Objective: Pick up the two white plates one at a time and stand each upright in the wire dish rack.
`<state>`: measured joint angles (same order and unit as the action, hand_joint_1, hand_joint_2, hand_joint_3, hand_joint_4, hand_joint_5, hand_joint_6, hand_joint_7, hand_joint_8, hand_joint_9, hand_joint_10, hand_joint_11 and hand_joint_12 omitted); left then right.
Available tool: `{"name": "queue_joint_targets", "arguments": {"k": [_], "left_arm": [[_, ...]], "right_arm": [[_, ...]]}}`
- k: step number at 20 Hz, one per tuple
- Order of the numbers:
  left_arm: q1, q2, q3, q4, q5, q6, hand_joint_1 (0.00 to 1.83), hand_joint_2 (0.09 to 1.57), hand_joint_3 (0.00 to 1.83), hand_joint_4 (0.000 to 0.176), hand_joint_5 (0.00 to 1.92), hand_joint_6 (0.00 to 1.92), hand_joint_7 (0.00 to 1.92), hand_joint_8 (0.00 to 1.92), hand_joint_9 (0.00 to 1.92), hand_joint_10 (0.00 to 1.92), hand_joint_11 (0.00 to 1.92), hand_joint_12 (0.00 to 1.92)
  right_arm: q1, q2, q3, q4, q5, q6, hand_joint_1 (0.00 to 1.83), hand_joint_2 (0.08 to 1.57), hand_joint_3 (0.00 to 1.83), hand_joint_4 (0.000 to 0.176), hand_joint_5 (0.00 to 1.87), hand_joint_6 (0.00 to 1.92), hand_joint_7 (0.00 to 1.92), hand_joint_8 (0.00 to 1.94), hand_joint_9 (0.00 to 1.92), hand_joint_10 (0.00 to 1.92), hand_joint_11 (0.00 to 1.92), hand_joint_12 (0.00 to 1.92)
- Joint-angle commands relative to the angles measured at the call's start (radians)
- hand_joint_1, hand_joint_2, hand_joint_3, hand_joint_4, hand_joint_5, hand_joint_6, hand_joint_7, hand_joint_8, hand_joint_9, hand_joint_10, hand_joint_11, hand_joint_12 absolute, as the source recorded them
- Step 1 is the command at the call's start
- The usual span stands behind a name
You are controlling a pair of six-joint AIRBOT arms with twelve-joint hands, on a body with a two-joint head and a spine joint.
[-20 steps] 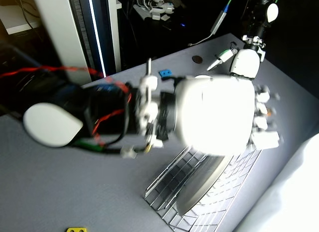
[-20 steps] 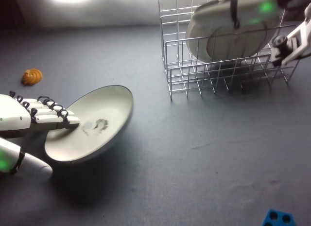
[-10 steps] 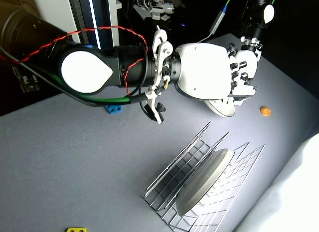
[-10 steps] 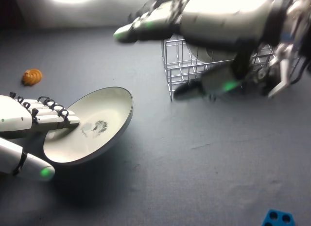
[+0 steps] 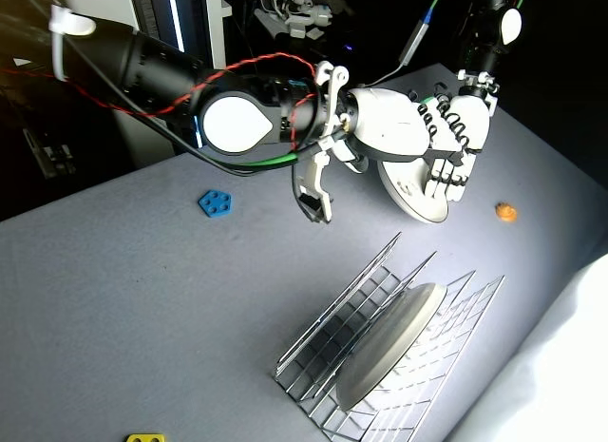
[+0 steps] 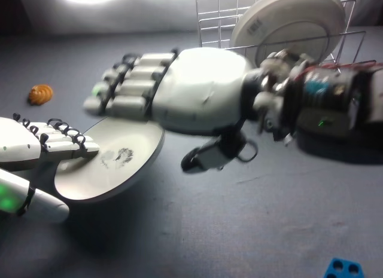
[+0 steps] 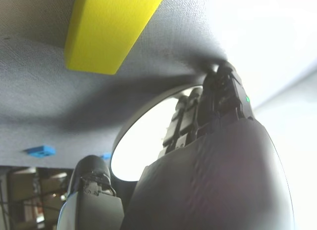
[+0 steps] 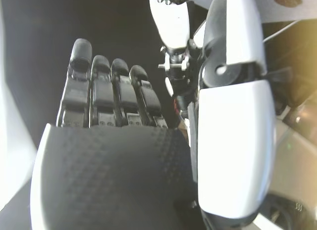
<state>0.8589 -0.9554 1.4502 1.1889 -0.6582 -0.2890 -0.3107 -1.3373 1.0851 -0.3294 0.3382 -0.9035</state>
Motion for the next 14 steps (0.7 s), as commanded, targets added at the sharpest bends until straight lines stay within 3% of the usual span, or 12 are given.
{"name": "queue_joint_targets", "arguments": {"k": [1,14], "left_arm": [[0.019,-0.027,-0.013,0.095,0.021,-0.004,0.00,1.03,0.00,0.000,0.00,0.00,0.00,0.00,0.00,0.00,0.00,0.00],[0.032,-0.030,0.001,0.097,0.027,-0.011,0.00,1.03,0.00,0.000,0.00,0.00,0.00,0.00,0.00,0.00,0.00,0.00]], "right_arm": [[0.003,-0.006,0.004,0.017,0.111,-0.016,1.17,0.94,0.00,0.000,0.00,0.00,0.00,0.00,0.00,0.00,0.00,0.35],[-0.025,-0.182,0.173,0.043,0.068,-0.032,1.24,1.00,0.01,0.000,0.00,0.00,0.00,0.00,0.01,0.00,0.00,0.69]]}}
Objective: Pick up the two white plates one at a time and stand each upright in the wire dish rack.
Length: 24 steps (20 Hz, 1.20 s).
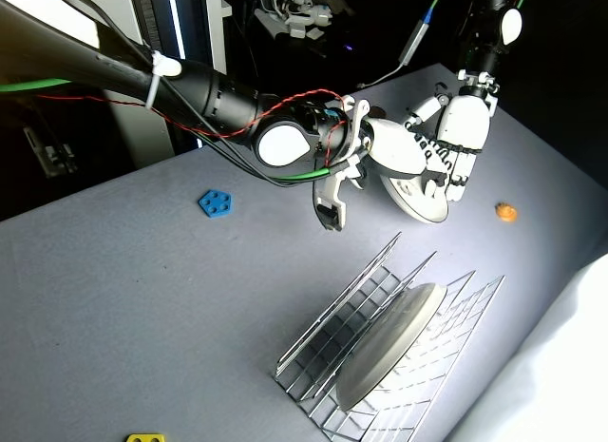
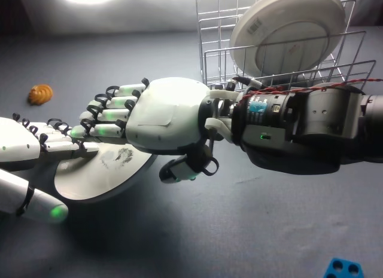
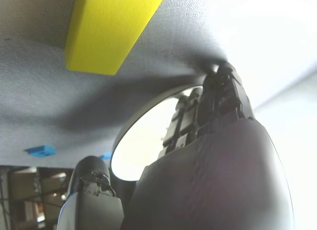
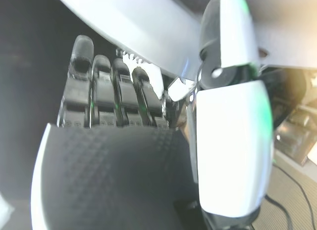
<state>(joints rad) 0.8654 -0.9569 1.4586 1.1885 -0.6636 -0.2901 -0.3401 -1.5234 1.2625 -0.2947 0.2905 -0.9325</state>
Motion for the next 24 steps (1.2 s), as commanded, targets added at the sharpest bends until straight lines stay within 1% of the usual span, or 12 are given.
{"name": "queue_joint_targets", "arguments": {"k": [1,2,5,8,11,13,14,15,17,20,23,24], "left_arm": [[0.027,-0.029,-0.005,0.098,0.034,-0.009,0.00,1.03,0.00,0.000,0.00,0.00,0.00,0.00,0.00,0.00,0.00,0.00],[0.028,-0.029,-0.004,0.098,0.036,-0.010,0.00,1.03,0.00,0.000,0.00,0.00,0.00,0.00,0.00,0.00,0.00,0.00],[0.031,-0.030,-0.001,0.098,0.037,-0.013,0.00,1.04,0.00,0.000,0.00,0.00,0.00,0.00,0.00,0.00,0.00,0.00],[0.032,-0.031,0.001,0.098,0.040,-0.015,0.00,1.04,0.00,0.000,0.00,0.00,0.00,0.00,0.00,0.00,0.00,0.00],[0.032,-0.031,0.001,0.097,0.043,-0.015,0.00,1.04,0.00,0.000,0.00,0.00,0.00,0.00,0.00,0.00,0.00,0.00],[0.032,-0.031,0.000,0.097,0.044,-0.015,0.00,1.04,0.00,0.000,0.00,0.00,0.00,0.00,0.00,0.00,0.00,0.00],[0.032,-0.031,0.000,0.097,0.044,-0.015,0.00,1.04,0.00,0.000,0.00,0.00,0.00,0.00,0.00,0.00,0.00,0.00],[0.032,-0.031,0.000,0.097,0.044,-0.015,0.00,1.04,0.00,0.000,0.00,0.00,0.00,0.00,0.00,0.00,0.00,0.00],[0.032,-0.032,0.001,0.097,0.045,-0.015,0.00,1.04,0.00,0.000,0.00,0.00,0.00,0.00,0.00,0.00,0.00,0.00],[0.032,-0.032,0.000,0.097,0.046,-0.015,0.00,1.04,0.00,0.000,0.00,0.00,0.00,0.00,0.00,0.00,0.00,0.00],[0.033,-0.032,0.000,0.097,0.046,-0.015,0.00,1.04,0.00,0.000,0.00,0.00,0.00,0.00,0.00,0.00,0.00,0.00],[0.034,-0.033,0.000,0.097,0.046,-0.015,0.00,1.04,0.00,0.000,0.00,0.00,0.00,0.00,0.00,0.00,0.00,0.00]], "right_arm": [[0.003,-0.003,0.003,0.011,0.116,-0.003,1.23,1.00,0.01,0.000,0.00,0.00,0.00,0.00,0.01,0.00,0.00,0.67],[0.000,-0.012,0.013,0.014,0.119,-0.003,1.19,1.01,0.01,0.000,0.00,0.00,0.00,0.00,0.01,0.00,0.00,0.66],[-0.004,-0.038,0.038,0.015,0.130,-0.003,1.27,1.01,0.00,0.000,0.01,0.00,0.00,0.00,0.03,0.01,0.00,0.66],[-0.009,-0.056,0.050,0.016,0.138,-0.003,1.23,1.02,0.01,0.000,0.01,0.00,0.00,0.00,0.04,0.01,0.00,0.67],[-0.019,-0.072,0.063,0.016,0.139,-0.004,1.26,1.00,0.00,0.000,0.06,0.01,0.03,0.00,0.08,0.02,0.00,0.76],[-0.023,-0.082,0.073,0.016,0.141,-0.004,1.25,1.01,0.00,0.000,0.04,0.00,0.00,0.00,0.05,0.00,0.00,0.72],[-0.024,-0.086,0.077,0.017,0.145,-0.004,1.31,1.02,0.01,0.000,0.03,0.00,0.00,0.00,0.02,0.00,0.00,0.62],[-0.025,-0.087,0.078,0.017,0.147,-0.004,1.32,1.03,0.01,0.000,0.04,0.00,0.00,0.00,0.02,0.00,0.00,0.59],[-0.025,-0.089,0.078,0.018,0.151,-0.004,1.28,1.04,0.01,0.000,0.07,0.01,0.03,0.01,0.07,0.02,0.00,0.77],[-0.029,-0.090,0.078,0.018,0.159,-0.004,1.32,1.06,0.01,0.000,0.11,0.01,0.07,0.01,0.14,0.03,0.00,0.86],[-0.032,-0.091,0.078,0.018,0.172,-0.004,1.31,1.04,0.00,0.000,0.27,0.02,0.24,0.01,0.28,0.05,0.00,1.13],[-0.033,-0.091,0.078,0.018,0.178,-0.004,1.32,1.01,0.00,0.000,0.38,0.03,0.37,0.02,0.38,0.06,0.00,1.26]]}}
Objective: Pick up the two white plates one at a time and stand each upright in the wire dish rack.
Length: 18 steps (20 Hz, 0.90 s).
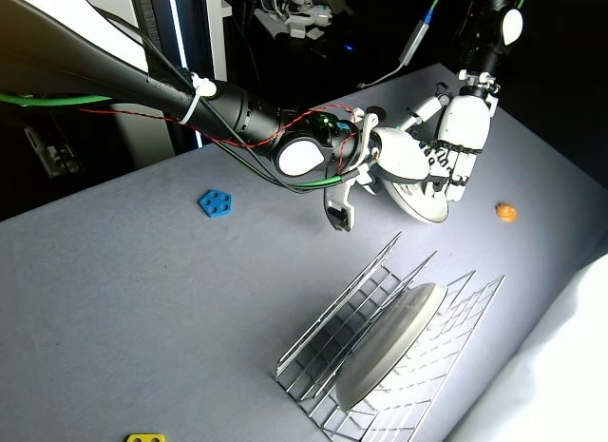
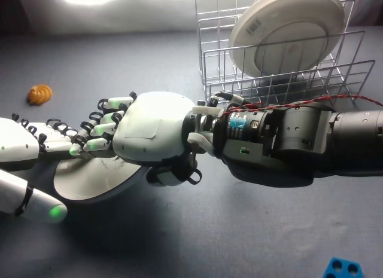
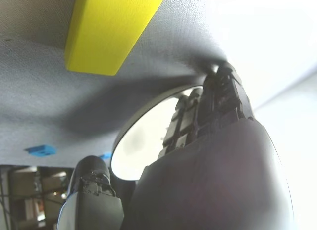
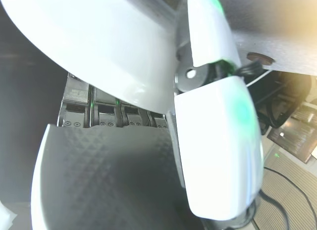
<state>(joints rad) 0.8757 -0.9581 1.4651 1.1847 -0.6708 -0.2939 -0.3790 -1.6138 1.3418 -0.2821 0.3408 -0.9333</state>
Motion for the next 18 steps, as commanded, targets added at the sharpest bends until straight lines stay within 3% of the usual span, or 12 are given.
{"name": "queue_joint_targets", "arguments": {"k": [1,7,8,9,10,11,12,13,16,17,18], "left_arm": [[0.024,-0.032,-0.006,0.101,0.053,-0.011,0.00,1.04,0.00,0.000,0.00,0.00,0.00,0.00,0.00,0.00,0.00,0.00],[0.026,-0.032,-0.006,0.101,0.053,-0.011,0.00,1.04,0.00,0.000,0.00,0.00,0.00,0.00,0.00,0.00,0.00,0.00],[0.026,-0.032,-0.006,0.102,0.053,-0.011,0.00,1.04,0.00,0.000,0.00,0.00,0.00,0.00,0.00,0.00,0.00,0.00],[0.026,-0.032,-0.006,0.104,0.053,-0.011,0.00,1.04,0.00,0.000,0.00,0.00,0.00,0.00,0.00,0.00,0.00,0.00],[0.026,-0.032,-0.006,0.105,0.053,-0.011,0.00,1.04,0.00,0.000,0.00,0.00,0.00,0.00,0.00,0.00,0.00,0.00],[0.026,-0.032,-0.006,0.105,0.053,-0.011,0.00,1.04,0.00,0.000,0.00,0.00,0.00,0.00,0.00,0.00,0.00,0.00],[0.026,-0.032,-0.006,0.105,0.053,-0.011,0.00,1.04,0.00,0.000,0.00,0.00,0.00,0.00,0.00,0.00,0.00,0.00],[0.026,-0.032,-0.006,0.105,0.053,-0.011,0.00,1.04,0.00,0.000,0.00,0.00,0.00,0.00,0.00,0.00,0.00,0.00],[0.017,-0.029,-0.006,0.108,0.053,-0.011,0.00,1.04,0.00,0.000,0.00,0.00,0.00,0.00,0.00,0.00,0.00,0.00],[0.005,-0.026,-0.006,0.111,0.051,-0.011,0.00,1.04,0.00,0.000,0.00,0.00,0.00,0.00,0.00,0.00,0.00,0.00],[-0.011,-0.021,-0.006,0.111,0.043,-0.011,0.00,1.05,0.00,0.000,0.00,0.00,0.00,0.00,0.00,0.00,0.00,0.00]], "right_arm": [[0.006,-0.001,-0.002,0.005,0.129,-0.003,1.34,1.00,0.00,0.000,0.44,0.03,0.45,0.02,0.46,0.08,0.02,1.33],[0.001,-0.003,-0.002,0.005,0.132,-0.006,1.36,1.10,0.00,0.000,0.87,0.06,0.91,0.04,0.85,0.14,0.49,1.21],[0.000,-0.003,-0.002,0.005,0.134,-0.006,1.20,1.13,0.03,0.000,0.89,0.88,0.99,0.03,0.92,0.13,0.62,1.13],[0.000,-0.003,-0.002,0.005,0.135,-0.007,1.20,1.14,0.03,0.000,0.86,1.16,0.94,0.83,0.99,0.14,0.68,1.13],[0.000,-0.003,-0.002,0.005,0.135,-0.008,1.43,1.14,0.01,0.000,0.84,1.15,0.94,0.94,0.84,0.94,0.78,1.47],[0.000,-0.003,-0.002,0.005,0.135,-0.008,1.47,1.13,0.00,0.000,0.87,1.07,0.96,1.01,0.82,1.08,0.79,1.54],[0.000,-0.002,-0.002,0.005,0.135,-0.009,1.40,1.09,0.00,0.000,0.99,0.96,1.07,0.86,0.92,1.02,0.85,1.20],[0.000,-0.002,-0.002,0.005,0.135,-0.010,1.39,1.07,0.00,0.000,1.00,0.95,1.11,0.81,0.97,0.99,0.90,1.07],[-0.001,-0.001,-0.002,0.005,0.135,-0.015,1.39,1.08,0.00,0.000,0.97,0.94,1.10,0.85,0.99,1.01,0.92,1.05],[-0.002,0.000,-0.002,0.005,0.135,-0.016,1.38,1.11,0.00,0.000,0.88,0.99,1.04,1.04,0.93,1.08,0.87,1.10],[-0.002,0.001,-0.002,0.005,0.135,-0.016,1.38,1.10,0.00,0.000,0.91,0.95,1.05,0.99,0.95,1.09,0.86,1.12]]}}
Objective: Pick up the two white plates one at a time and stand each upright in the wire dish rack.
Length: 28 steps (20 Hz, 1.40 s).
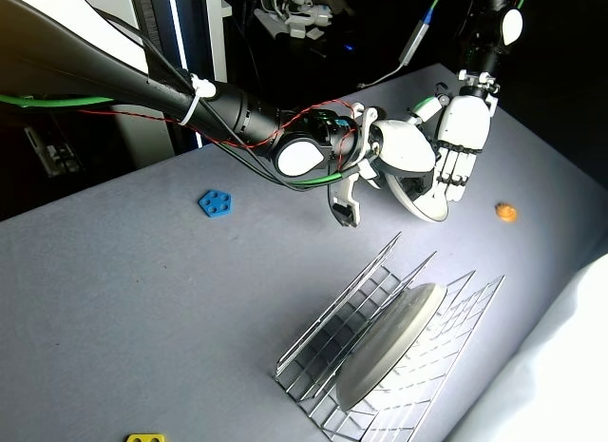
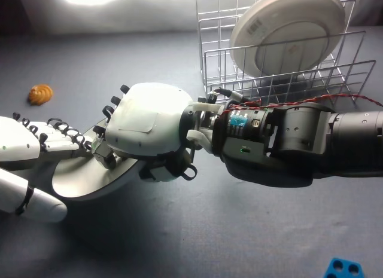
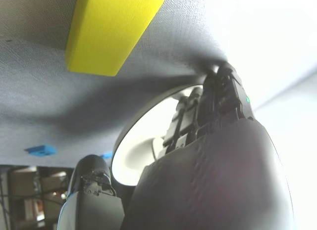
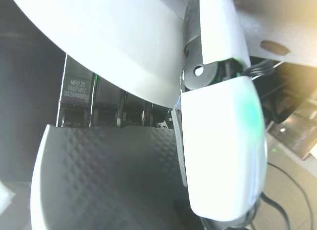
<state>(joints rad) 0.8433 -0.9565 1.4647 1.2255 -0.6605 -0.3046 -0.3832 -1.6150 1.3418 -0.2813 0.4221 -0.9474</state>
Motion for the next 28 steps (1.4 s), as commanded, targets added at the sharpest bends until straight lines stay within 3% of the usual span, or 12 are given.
{"name": "queue_joint_targets", "arguments": {"k": [1,7,12,17,18,21,28], "left_arm": [[-0.002,-0.017,-0.007,0.070,0.022,0.000,0.00,1.04,0.00,0.000,0.00,0.00,0.00,0.00,0.00,0.00,0.00,0.00],[-0.116,0.021,-0.018,0.068,-0.011,0.000,0.00,1.04,0.00,0.000,0.00,0.00,0.00,0.00,0.00,0.00,0.00,0.00],[-0.237,0.064,-0.048,0.068,-0.034,0.006,0.00,1.04,0.00,0.000,0.00,0.00,0.00,0.00,0.00,0.00,0.00,0.00],[-0.327,0.102,-0.083,0.068,-0.050,0.088,0.00,1.04,0.00,0.000,0.00,0.00,0.00,0.00,0.00,0.00,0.00,0.00],[-0.340,0.108,-0.085,0.068,-0.052,0.099,0.00,1.04,0.00,0.000,0.00,0.00,0.00,0.00,0.00,0.00,0.00,0.00],[-0.348,0.113,-0.085,0.068,-0.052,0.112,0.00,1.04,0.00,0.000,0.00,0.00,0.00,0.00,0.00,0.00,0.00,0.00],[-0.355,0.105,-0.075,0.071,-0.052,0.161,0.00,1.04,0.00,0.000,0.00,0.00,0.00,0.00,0.00,0.00,0.00,0.00]], "right_arm": [[0.002,0.005,-0.002,0.004,0.054,-0.002,1.39,1.09,0.00,0.000,0.92,0.93,1.06,0.94,0.98,1.06,0.87,1.11],[-0.009,0.023,-0.008,0.004,0.071,-0.002,1.39,1.06,0.00,0.000,1.02,0.85,1.15,0.76,1.01,0.98,0.90,1.06],[-0.014,0.051,-0.029,0.004,0.071,-0.002,1.39,1.06,0.00,0.000,1.01,0.89,1.13,0.81,0.99,0.98,0.88,1.04],[-0.017,0.086,-0.059,0.004,0.071,0.006,1.39,1.05,0.00,0.000,1.05,0.85,1.17,0.70,1.02,0.95,0.92,1.00],[-0.015,0.102,-0.080,0.004,0.072,0.008,1.39,1.06,0.00,0.000,1.02,0.89,1.14,0.77,0.99,0.99,0.89,1.02],[-0.005,0.149,-0.139,0.004,0.078,0.010,1.39,1.06,0.00,0.000,1.03,0.88,1.14,0.75,1.00,0.97,0.91,1.01],[0.058,0.280,-0.272,0.004,0.070,0.127,1.39,1.06,0.00,0.000,1.05,0.84,1.15,0.73,1.00,0.99,0.89,1.03]]}}
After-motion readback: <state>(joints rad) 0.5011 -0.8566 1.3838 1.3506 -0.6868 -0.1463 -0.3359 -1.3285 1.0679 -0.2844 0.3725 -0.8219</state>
